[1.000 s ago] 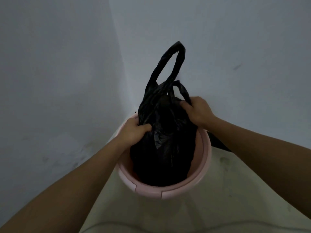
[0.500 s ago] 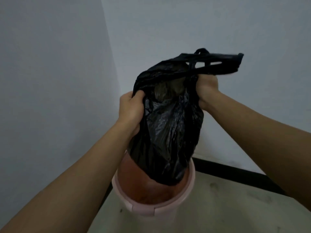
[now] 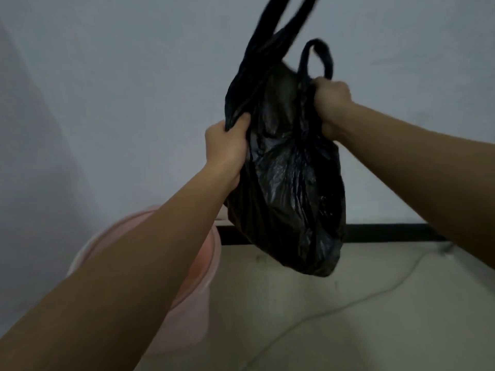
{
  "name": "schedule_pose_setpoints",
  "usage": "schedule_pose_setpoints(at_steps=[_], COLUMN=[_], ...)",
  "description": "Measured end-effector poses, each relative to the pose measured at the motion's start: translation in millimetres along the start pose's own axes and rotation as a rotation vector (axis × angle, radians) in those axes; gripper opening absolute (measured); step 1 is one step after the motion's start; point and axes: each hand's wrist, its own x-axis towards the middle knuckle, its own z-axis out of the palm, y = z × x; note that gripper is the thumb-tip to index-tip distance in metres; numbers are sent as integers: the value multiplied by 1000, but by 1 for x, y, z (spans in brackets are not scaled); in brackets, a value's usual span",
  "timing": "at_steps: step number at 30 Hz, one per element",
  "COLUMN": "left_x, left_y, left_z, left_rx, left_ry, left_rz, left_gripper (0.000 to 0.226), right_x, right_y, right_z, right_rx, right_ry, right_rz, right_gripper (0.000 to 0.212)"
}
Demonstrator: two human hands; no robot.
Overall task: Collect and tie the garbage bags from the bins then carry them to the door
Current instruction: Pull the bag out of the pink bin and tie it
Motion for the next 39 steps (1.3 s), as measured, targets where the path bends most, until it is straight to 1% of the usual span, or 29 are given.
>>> schedule_pose_setpoints(at_steps=[3,4,6,7,9,11,12,14,15,17,18,19,20,21,22,24,25,26,27,29,32,34,35,36,37,39], left_x=[-6,-7,-15,-22,-35,-40,-39,-36,-35,-34,-32,-29,-26,-24,-23,-22,-22,-23,-24,-23,-18,-13,-11,-9,-7,-7], left_y=[-66,-85,-121,-139,-173,-200,-208,-213,-212,-207,-205,-201,-199,-194,-191,-194,-197,-198,-199,-197,-194,-195,-197,-200,-204,-206], left_z=[1,0,-3,-6,-13,-20,-24,-29,-30,-29,-27,-25,-22,-19,-18,-17,-17,-17,-17,-18,-20,-20,-21,-20,-20,-19], left_rx=[98,152,310,405,562,668,709,730,696,556,493,453,435,469,509,619,667,684,690,674,725,713,708,712,740,796], left_ry=[-25,-40,-96,-152,-309,-439,-459,-436,-409,-353,-327,-316,-317,-327,-339,-345,-331,-310,-293,-285,-292,-319,-325,-326,-323,-294], left_rz=[-134,-171,-242,-285,-383,-445,-451,-437,-428,-395,-376,-365,-346,-333,-318,-268,-246,-235,-237,-269,-260,-289,-309,-321,-302,-244], left_gripper=[27,30,32,34,30,23,21,16,23,55,66,65,51,30,14,16,14,11,18,42,82,95,95,89,71,17], right_x=[-1,-5,-12,-13,-12,-7,-4,0,4,9,10,12,13,13,13,15,16,16,16,14,3,-6,-11,-14,-19,-29], right_y=[59,76,107,121,140,151,152,149,147,142,140,139,139,139,140,146,150,156,163,176,189,194,198,203,208,221], right_z=[-29,-41,-70,-86,-114,-133,-138,-140,-138,-133,-132,-131,-131,-132,-132,-137,-140,-144,-147,-153,-153,-147,-143,-139,-134,-124], right_rx=[-261,-369,-651,-810,-1066,-1157,-1154,-1077,-984,-754,-662,-590,-517,-435,-348,-196,-167,-192,-270,-472,-661,-775,-809,-820,-811,-832], right_ry=[-22,-70,-236,-325,-457,-517,-534,-527,-493,-413,-388,-371,-354,-333,-311,-289,-305,-344,-402,-532,-667,-748,-786,-818,-842,-842], right_rz=[73,97,157,186,269,374,405,398,369,325,324,330,339,343,343,356,378,407,434,477,508,456,404,344,283,130], right_gripper=[32,30,26,25,27,30,30,31,32,29,28,27,26,24,23,23,22,26,36,63,103,118,122,125,127,126])
